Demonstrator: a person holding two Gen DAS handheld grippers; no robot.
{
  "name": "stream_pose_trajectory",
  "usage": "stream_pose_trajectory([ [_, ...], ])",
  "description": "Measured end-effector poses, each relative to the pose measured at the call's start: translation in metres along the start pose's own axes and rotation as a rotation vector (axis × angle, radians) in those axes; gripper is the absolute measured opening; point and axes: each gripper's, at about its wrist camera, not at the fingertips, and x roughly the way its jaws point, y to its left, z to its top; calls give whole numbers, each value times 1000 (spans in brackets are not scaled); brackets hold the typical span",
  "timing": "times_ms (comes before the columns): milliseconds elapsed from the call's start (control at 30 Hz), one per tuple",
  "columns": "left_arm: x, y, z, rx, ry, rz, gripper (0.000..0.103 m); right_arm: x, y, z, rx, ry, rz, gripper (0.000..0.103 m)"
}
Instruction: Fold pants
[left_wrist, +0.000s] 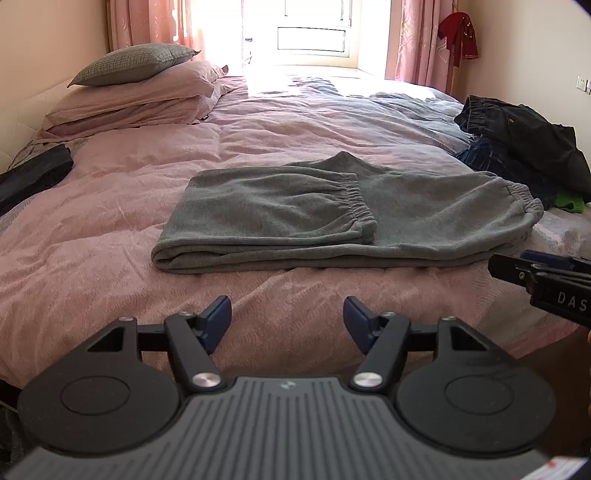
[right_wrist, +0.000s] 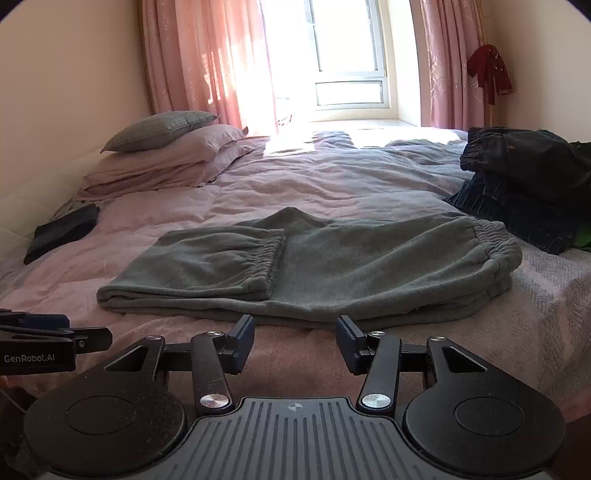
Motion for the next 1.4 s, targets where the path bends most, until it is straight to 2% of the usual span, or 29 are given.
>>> stream_pose_trajectory([
  [467, 36, 3, 12, 13, 72, 9, 65, 30, -12, 5, 16, 72, -34, 47],
  [667, 59, 7, 20, 16, 102, 5, 65, 47, -36, 7, 69, 86, -46, 48],
  [767, 66, 15, 27, 1, 62, -1, 64, 48, -65, 9, 187, 56, -42, 47],
  [933, 80, 29, 43, -21, -32, 0, 62, 46, -133, 11, 486, -36, -40, 48],
  [1100, 107, 31, 53, -19, -66, -6, 59, 54, -201, -1, 811, -116, -10, 50],
  [1233, 133, 28, 52, -6, -32, 1, 59, 63, -239, -12, 998, -153, 4, 59],
  [1333, 153, 25, 45, 8, 16, 21, 59, 71, -253, -16, 1036, -131, -12, 60],
  [1400, 157, 25, 40, 15, 17, 29, 59, 74, -259, -19, 1052, -117, -13, 60],
])
